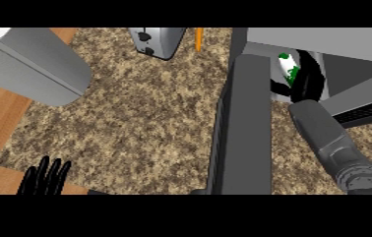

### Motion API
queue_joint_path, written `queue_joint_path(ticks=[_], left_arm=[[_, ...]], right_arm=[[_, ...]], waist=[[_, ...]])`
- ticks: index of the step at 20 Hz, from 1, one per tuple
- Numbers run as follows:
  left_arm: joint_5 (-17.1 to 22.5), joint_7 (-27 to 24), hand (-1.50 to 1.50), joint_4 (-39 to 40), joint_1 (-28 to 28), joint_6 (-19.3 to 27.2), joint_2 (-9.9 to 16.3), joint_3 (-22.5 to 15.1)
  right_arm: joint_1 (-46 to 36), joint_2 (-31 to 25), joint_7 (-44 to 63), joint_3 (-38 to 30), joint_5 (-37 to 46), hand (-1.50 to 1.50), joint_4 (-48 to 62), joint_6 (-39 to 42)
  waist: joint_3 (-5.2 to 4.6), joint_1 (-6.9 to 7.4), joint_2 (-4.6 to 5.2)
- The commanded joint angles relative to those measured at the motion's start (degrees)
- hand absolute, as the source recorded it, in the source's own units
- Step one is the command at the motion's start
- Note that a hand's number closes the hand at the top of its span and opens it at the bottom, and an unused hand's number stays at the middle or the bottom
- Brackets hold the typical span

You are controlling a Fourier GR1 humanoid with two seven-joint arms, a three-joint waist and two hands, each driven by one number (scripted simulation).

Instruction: Pick up the milk, place it into the microwave and close the microwave

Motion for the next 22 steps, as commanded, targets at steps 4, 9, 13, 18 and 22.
queue_joint_path(ticks=[4,9,13,18,22], left_arm=[[-0.7,0.4,-1.50,1.2,-1.0,0.8,-0.9,-0.5],[-1.2,-1.3,-1.50,3.1,-1.6,0.4,-0.4,0.5],[-1.6,-1.9,-1.50,3.4,-1.4,-0.1,-0.2,0.4],[-1.2,-1.9,-1.50,2.6,-1.4,0.3,-0.4,1.0],[-1.0,-1.9,-1.50,1.9,-1.1,0.3,-0.1,1.3]], right_arm=[[-3.9,3.7,-2.1,3.6,3.5,-1.50,0.2,8.3],[-5.2,6.2,-1.7,3.3,3.2,-1.50,0.2,10.9],[-5.2,7.2,-2.7,2.4,2.3,-1.50,-0.7,15.4],[-4.1,7.6,-7.0,-2.6,-2.8,-1.50,-5.4,21.9],[-1.7,8.7,-11.5,-5.4,-5.8,-1.50,-7.1,28.0]], waist=[[0.35,-0.18,-0.56],[0.25,-0.25,-0.69],[0.29,-1.24,-0.97],[0.42,-3.04,-1.32],[0.35,-4.42,-1.93]])
